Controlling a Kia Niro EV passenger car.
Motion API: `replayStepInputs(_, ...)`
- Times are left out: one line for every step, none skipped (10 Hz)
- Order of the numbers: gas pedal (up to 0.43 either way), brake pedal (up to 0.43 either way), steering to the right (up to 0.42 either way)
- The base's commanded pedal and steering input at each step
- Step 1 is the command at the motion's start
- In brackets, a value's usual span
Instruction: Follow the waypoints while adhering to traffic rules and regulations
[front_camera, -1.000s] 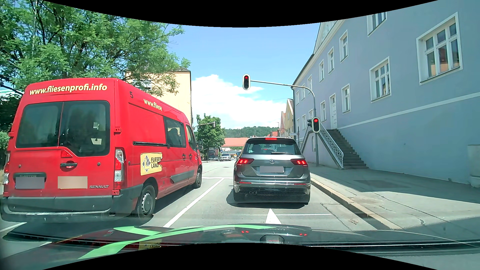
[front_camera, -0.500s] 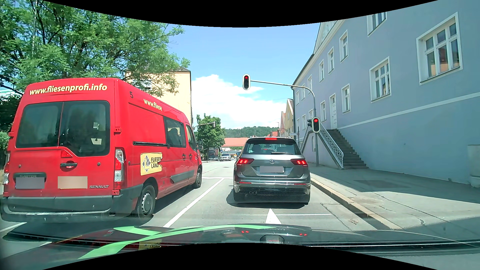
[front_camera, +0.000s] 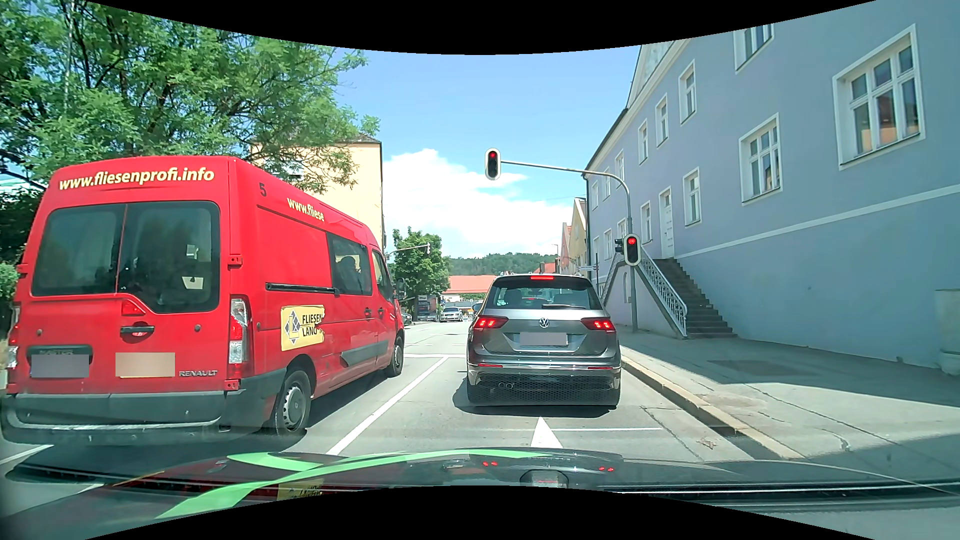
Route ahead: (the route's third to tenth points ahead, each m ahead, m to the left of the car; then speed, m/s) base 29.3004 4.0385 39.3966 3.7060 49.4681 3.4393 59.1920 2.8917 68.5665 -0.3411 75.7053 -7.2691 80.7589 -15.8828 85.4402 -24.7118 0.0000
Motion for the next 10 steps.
replayStepInputs(0.0, 0.409, -0.007)
replayStepInputs(0.0, 0.409, -0.007)
replayStepInputs(0.0, 0.409, -0.007)
replayStepInputs(0.0, 0.402, -0.007)
replayStepInputs(0.0, 0.402, -0.007)
replayStepInputs(0.0, 0.402, -0.007)
replayStepInputs(0.0, 0.39, -0.007)
replayStepInputs(0.0, 0.378, -0.007)
replayStepInputs(0.0, 0.372, -0.007)
replayStepInputs(0.0, 0.372, -0.007)
